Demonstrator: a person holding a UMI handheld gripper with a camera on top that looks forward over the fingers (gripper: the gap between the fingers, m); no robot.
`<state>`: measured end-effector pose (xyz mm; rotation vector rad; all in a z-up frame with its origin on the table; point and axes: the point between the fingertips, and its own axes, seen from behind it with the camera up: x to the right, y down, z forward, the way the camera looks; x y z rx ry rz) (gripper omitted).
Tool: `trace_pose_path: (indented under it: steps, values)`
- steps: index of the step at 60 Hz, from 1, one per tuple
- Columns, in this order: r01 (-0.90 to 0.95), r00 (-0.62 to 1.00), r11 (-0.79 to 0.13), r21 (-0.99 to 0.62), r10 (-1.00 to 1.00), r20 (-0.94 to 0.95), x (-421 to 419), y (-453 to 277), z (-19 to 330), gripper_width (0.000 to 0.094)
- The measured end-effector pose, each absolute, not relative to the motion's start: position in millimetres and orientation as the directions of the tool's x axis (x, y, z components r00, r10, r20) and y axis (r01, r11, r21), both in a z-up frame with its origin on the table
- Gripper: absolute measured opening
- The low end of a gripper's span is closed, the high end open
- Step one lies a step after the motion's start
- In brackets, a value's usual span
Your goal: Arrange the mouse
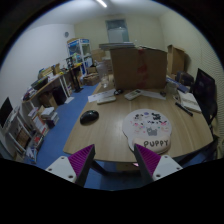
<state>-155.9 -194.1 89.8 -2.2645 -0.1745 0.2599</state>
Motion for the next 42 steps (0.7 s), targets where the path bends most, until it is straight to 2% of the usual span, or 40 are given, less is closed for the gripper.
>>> trace_pose_path:
  steps: [17, 31, 38, 42]
  values:
    - [0.050, 0.949, -0.615, -0.787, 0.275, -0.155, -224.7, -153.5, 73.8, 0.0804]
    - [0.068, 0.942, -0.625, -0.778, 0.296, -0.156, -320.8, -88.4, 20.4, 0.0801]
    - [0.057, 0.954, -0.650, -0.758, 0.259, -0.150, -343.7, -58.3, -4.9, 0.0806]
    - [0.059, 0.964, -0.629, -0.775, 0.238, -0.120, -349.8, -37.2, -8.9, 0.0798]
